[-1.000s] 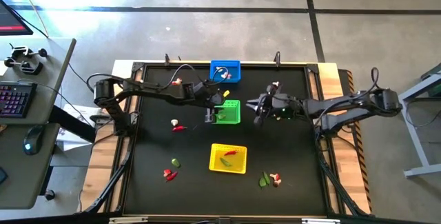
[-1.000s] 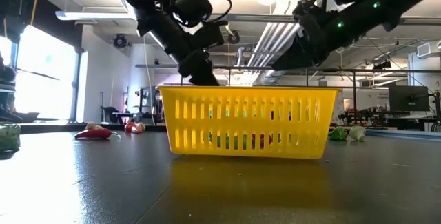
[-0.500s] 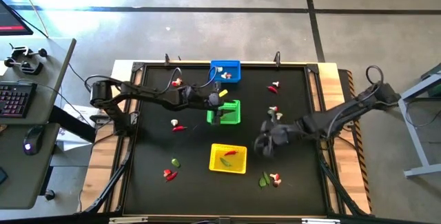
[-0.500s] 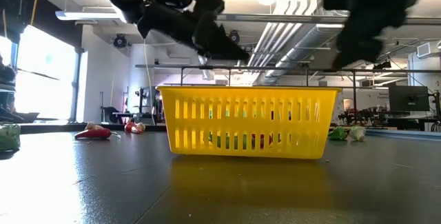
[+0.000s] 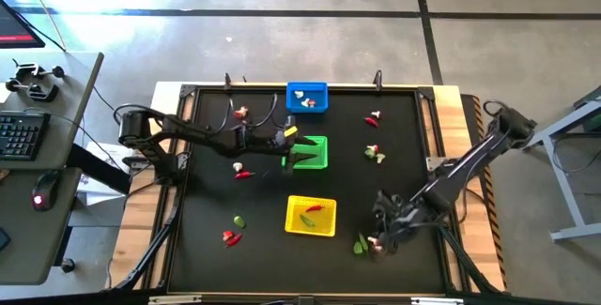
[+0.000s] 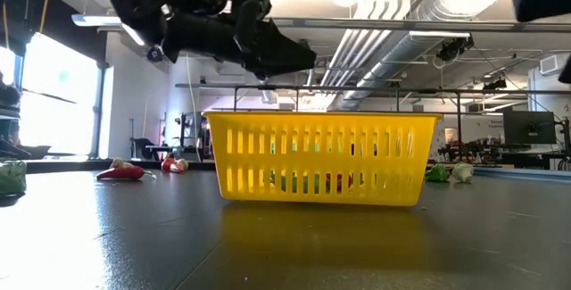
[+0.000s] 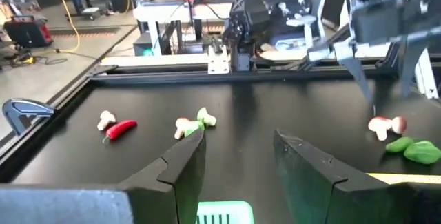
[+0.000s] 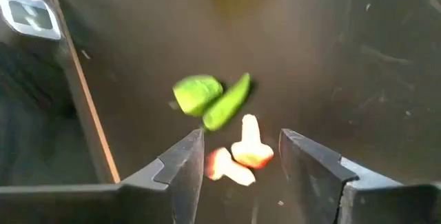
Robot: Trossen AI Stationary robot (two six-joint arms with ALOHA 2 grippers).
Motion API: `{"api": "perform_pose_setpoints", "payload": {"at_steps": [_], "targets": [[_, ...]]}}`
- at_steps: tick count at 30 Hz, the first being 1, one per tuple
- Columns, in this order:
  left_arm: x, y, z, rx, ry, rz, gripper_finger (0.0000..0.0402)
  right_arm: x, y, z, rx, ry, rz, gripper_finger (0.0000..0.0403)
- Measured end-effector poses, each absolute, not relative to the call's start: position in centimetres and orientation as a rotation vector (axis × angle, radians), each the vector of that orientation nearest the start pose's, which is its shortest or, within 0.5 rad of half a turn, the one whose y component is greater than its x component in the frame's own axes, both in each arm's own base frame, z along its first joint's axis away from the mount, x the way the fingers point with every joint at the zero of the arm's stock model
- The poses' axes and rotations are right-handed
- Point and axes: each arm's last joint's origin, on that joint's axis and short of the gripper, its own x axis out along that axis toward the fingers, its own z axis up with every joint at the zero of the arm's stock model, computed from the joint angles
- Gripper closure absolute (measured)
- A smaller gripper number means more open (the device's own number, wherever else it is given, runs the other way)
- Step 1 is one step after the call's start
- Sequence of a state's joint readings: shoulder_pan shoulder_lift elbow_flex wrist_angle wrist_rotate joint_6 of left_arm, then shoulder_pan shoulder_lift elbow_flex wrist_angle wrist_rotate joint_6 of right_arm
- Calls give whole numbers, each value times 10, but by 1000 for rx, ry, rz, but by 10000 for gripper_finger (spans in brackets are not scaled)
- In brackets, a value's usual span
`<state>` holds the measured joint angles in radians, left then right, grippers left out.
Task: Sort produce into baskets
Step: Put the red mushroom into the blue bin
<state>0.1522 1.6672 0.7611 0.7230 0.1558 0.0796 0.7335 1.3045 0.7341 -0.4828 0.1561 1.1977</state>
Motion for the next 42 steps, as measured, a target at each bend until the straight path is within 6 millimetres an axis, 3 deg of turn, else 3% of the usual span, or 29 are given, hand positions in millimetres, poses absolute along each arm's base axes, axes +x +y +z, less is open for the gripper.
{"api": "perform_pose_setpoints", "payload": {"at_steps": [12,31,36,42], "targets": [[333,27,189,45,162,48,245,180,174,163,475,1187,-81,221],[335,4,197,31,75,19,245,182,180,137,383,1224,-159,224],[335,9,197,74,74,14,245,186,175,137,393,1225,-180,262],[334,25,196,76,78,6,245,197,160,144,429,1241,-146,354]]}}
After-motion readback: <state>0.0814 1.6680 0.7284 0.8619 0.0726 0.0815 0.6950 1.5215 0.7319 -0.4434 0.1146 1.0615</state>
